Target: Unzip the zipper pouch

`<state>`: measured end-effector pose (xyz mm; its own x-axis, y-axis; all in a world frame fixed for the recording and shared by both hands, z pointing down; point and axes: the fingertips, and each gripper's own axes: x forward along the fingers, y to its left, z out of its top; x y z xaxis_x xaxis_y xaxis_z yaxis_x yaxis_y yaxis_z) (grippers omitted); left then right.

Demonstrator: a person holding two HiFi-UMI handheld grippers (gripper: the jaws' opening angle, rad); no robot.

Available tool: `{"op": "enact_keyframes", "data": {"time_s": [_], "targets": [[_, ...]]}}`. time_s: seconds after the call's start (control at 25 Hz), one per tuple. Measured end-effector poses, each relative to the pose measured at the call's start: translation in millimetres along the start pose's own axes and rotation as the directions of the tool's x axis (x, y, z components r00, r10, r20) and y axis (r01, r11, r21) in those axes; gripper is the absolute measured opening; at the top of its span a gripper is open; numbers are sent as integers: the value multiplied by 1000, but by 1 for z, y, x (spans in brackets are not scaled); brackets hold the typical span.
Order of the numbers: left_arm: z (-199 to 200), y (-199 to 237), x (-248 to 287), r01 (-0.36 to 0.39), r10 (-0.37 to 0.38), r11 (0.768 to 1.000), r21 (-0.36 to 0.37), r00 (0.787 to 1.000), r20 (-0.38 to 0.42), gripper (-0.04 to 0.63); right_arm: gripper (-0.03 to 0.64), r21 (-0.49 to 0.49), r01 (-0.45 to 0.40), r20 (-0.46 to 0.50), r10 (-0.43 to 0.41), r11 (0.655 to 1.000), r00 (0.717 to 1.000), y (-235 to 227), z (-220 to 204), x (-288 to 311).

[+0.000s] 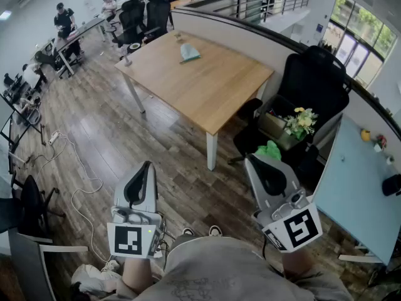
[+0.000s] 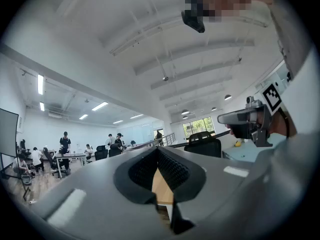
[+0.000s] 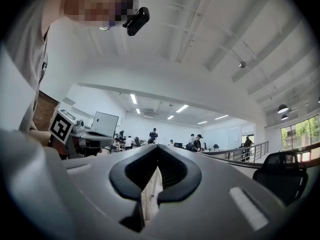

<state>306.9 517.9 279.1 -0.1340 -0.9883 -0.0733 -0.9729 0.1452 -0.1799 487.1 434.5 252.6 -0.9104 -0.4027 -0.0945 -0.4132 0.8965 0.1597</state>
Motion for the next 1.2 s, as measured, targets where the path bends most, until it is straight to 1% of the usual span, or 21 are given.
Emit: {"op": "enact_keyframes", "data": {"time_s": [0.12,0.4,0.52,0.6,0.64,0.68,0.72,0.76,0.8,0.92,1.0,1.08,1.2], "targets": [[-4,-8,4,8,-8,1000,5,999,-39,-2,11,8,-11,2,11,1000,1000,-7,-2,-1],[-7,-14,15,-1,1,1000,6,999,-53,-2,11,10,-22,-7,22,1000,1000,-18,-14,2],[-7,-13,18,-24,24,1000,1,999,-42,0,11,14,-13,-11,13,1000,1000,-24,-20,4],[-5,-9,23,-57,57,998,-1,998,-23,0,13,27,16,21,-17,999,1000,-33,-18,6],[-5,-6,25,-73,73,997,0,997,-23,42,17,34,31,40,-32,999,999,-37,-16,7],[-5,-3,27,-88,88,996,1,996,-27,138,65,37,43,54,-45,998,998,-41,-14,8],[-6,1,30,-102,102,995,2,994,-28,182,133,39,54,60,-57,998,997,-46,-13,11],[-6,4,32,-110,110,994,2,993,-28,184,159,40,64,60,-67,997,996,-50,-14,14],[-8,6,34,-114,114,993,4,993,-29,190,166,41,72,58,-74,997,996,-54,-15,17],[-12,14,42,-113,113,994,5,993,-29,198,166,53,73,49,-75,996,996,-60,-22,29],[-11,24,51,-123,123,992,2,992,-12,198,164,56,67,38,-69,996,997,-62,-28,40],[-13,35,60,-131,131,991,-3,991,-2,198,164,53,61,20,-62,997,998,-63,-34,54],[-20,53,78,-123,123,992,8,992,-7,198,164,49,58,-3,-58,997,998,-67,-44,81]]}}
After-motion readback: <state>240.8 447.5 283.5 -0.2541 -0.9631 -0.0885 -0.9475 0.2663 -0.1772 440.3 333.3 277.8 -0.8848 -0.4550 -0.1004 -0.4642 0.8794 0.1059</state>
